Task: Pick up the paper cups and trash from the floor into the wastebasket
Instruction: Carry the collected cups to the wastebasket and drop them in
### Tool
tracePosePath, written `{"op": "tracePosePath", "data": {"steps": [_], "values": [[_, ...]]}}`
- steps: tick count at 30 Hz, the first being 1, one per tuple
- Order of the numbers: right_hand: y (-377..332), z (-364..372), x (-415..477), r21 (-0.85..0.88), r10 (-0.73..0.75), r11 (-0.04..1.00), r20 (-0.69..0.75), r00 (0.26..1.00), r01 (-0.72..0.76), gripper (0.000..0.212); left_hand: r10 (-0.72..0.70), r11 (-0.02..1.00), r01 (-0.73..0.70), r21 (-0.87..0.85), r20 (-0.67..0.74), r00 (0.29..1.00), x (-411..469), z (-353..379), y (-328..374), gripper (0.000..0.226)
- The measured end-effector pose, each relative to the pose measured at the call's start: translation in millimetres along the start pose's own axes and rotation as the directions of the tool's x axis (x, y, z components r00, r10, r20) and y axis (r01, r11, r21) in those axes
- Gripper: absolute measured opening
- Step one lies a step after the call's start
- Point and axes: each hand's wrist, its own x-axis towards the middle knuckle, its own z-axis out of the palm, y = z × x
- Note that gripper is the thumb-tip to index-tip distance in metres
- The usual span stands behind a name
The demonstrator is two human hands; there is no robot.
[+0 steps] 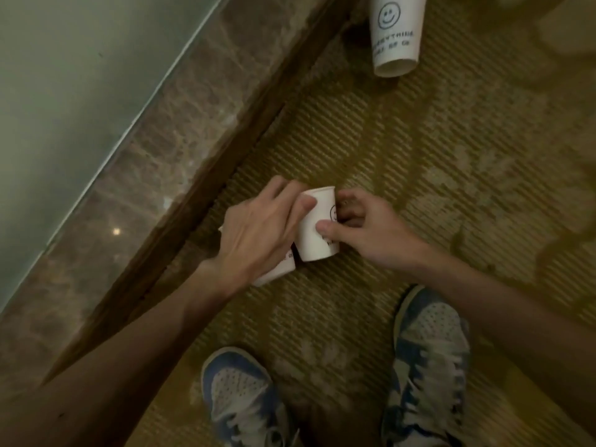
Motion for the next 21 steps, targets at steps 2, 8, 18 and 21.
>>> {"op": "tracePosePath", "data": {"steps": [2,8,18,21], "values": [[-4.7,-10.3,4.8,0.043,-0.006,0.999,-0.012,1.0,0.007,0.057,-0.001,0.998,0.001,-0.056,0.008,1.0,16.9,-2.7,10.3,0.045],[-16.4,-46.9,14.6,0.049,-0.019,0.999,-0.088,0.996,0.024,0.049,-0.076,0.965,0.09,-0.246,0.065,0.995,64.0,-3.9,27.9,0.047],[-82.2,-105.2,74.5,-0.211,-0.183,0.974,-0.497,0.848,0.086,0.078,-0.159,0.94,0.164,-0.298,0.04,0.986,81.9,-22.3,27.4,0.068],[-91.3,-108.3,97.0,-0.18,-0.145,0.982,-0.494,0.857,0.062,0.09,-0.157,0.956,0.172,-0.239,0.08,0.984,88.3,-26.3,30.2,0.066]]}}
